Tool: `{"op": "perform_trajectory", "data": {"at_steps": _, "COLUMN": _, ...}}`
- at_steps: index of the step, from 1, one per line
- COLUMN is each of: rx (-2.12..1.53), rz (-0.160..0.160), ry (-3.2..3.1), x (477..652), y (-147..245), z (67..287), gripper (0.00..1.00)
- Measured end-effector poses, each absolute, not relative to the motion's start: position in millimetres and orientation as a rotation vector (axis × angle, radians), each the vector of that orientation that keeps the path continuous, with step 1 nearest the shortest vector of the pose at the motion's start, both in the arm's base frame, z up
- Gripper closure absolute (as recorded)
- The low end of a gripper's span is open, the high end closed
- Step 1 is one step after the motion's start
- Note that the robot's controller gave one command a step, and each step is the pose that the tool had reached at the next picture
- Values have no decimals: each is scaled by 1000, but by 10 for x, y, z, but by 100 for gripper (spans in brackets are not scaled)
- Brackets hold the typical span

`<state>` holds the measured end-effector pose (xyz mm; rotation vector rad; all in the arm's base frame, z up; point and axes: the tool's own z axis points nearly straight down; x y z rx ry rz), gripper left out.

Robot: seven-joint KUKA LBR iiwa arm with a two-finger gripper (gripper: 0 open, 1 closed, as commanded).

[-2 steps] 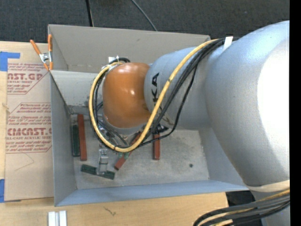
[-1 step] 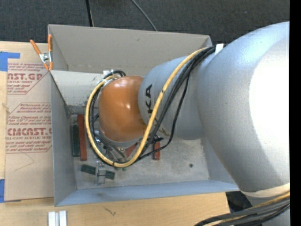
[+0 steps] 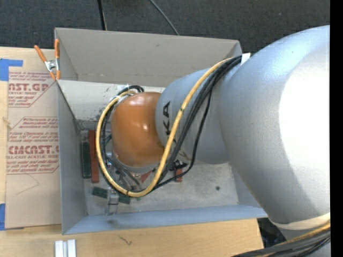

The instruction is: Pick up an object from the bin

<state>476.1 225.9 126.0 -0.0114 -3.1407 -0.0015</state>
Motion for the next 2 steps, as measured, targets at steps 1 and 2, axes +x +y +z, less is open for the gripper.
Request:
{"op": "perform_trajectory", "data": {"at_steps": 1, "rx": -199, "rz": 2, "ry": -3133, "x": 4823, "y": 2013, "z": 1060, "gripper": 0}}
{"op": "perform_trajectory", "data": {"at_steps": 2, "rx": -203, "rz": -2, "ry": -3139, "x": 4813, "y": 1896, "z": 686, "gripper": 0}}
